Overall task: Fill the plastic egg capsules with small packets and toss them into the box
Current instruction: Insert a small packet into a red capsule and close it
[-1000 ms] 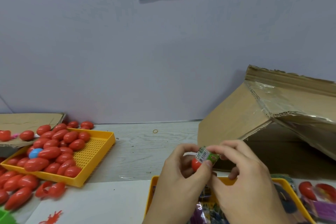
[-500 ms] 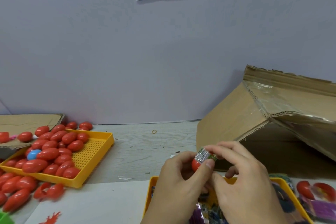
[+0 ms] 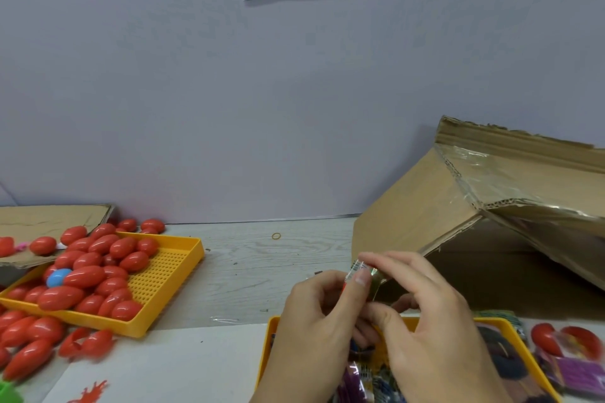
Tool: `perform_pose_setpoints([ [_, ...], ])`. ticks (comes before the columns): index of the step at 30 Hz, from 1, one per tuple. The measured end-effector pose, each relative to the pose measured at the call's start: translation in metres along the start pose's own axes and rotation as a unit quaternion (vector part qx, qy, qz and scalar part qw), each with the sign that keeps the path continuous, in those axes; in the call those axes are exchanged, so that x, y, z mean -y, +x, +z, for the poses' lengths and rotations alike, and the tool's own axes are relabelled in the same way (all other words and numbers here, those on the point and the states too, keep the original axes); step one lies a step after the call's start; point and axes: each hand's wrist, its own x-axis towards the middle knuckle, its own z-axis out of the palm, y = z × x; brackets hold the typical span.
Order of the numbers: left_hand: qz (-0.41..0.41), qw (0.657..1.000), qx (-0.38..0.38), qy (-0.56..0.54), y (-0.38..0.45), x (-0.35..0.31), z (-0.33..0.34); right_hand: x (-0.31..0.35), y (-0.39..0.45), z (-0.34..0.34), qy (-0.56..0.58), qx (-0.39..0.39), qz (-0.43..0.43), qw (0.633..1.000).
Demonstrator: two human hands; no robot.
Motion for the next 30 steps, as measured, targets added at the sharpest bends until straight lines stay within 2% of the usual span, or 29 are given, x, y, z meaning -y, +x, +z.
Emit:
perform_pose_setpoints([
  [13, -0.058, 0.987, 0.03, -0.149, 0.003, 0.001, 0.001, 0.001, 0.0, 0.001, -0.03, -0.012, -0.024, 0.999],
  [25, -0.059, 0.979, 0.036, -0.191, 0.006, 0.007, 0.008, 0.004, 0.0, 0.004, 0.055, -0.032, -0.044, 0.997],
  [30, -0.052, 0.98, 0.022, -0.192, 0.007, 0.009, 0.01, 0.004, -0.001, 0.007, 0.123, -0.027, -0.008, 0.992],
])
